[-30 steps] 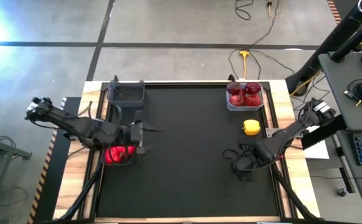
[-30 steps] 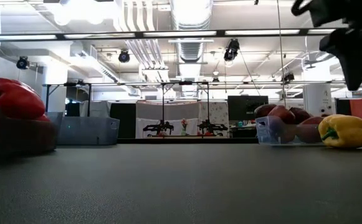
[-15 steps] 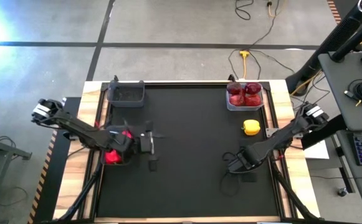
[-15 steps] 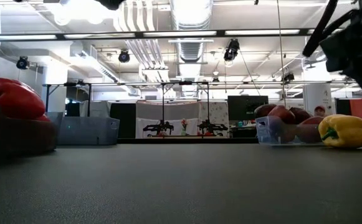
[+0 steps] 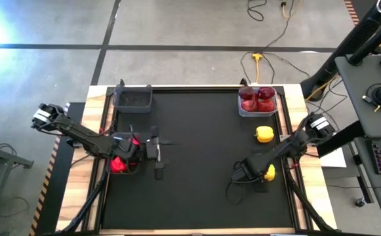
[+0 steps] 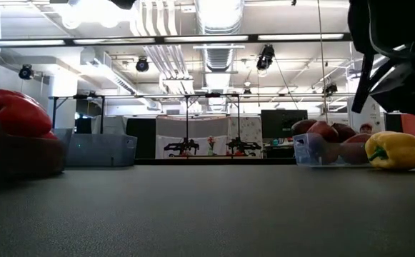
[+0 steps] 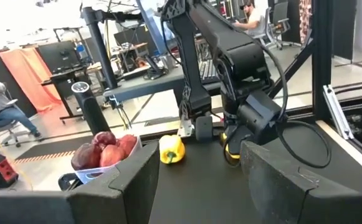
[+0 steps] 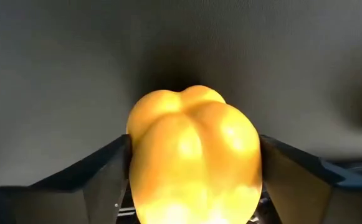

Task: Sort produce into baskets
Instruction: Put the bottom yellow bell pepper into the top black bin

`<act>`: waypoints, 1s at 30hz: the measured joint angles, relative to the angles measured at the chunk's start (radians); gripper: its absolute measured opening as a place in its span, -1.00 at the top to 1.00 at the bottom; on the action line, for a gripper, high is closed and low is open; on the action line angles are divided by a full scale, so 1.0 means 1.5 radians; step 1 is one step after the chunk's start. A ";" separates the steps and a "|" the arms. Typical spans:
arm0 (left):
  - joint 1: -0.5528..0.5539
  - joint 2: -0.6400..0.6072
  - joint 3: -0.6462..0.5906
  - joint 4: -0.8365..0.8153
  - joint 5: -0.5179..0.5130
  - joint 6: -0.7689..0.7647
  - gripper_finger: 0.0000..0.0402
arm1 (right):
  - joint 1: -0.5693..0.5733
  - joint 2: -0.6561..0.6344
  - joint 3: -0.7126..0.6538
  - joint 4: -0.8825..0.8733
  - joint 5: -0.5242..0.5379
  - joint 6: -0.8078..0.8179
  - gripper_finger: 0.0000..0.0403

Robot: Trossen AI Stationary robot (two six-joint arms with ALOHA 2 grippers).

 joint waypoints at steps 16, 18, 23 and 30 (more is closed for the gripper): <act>0.000 0.000 0.001 0.018 0.000 0.010 -0.03 | -0.194 -0.043 0.126 0.277 0.314 -0.198 -0.33; 0.000 0.000 0.001 0.010 0.000 0.005 -0.03 | -0.252 -0.039 0.113 0.374 0.312 -0.236 -0.33; 0.000 0.010 0.001 -0.004 0.000 -0.007 -0.03 | -0.391 -0.009 0.103 0.477 0.249 -0.274 -0.35; 0.034 0.053 0.001 0.066 0.001 0.004 -0.06 | -0.471 0.056 0.106 0.496 0.164 -0.267 -0.49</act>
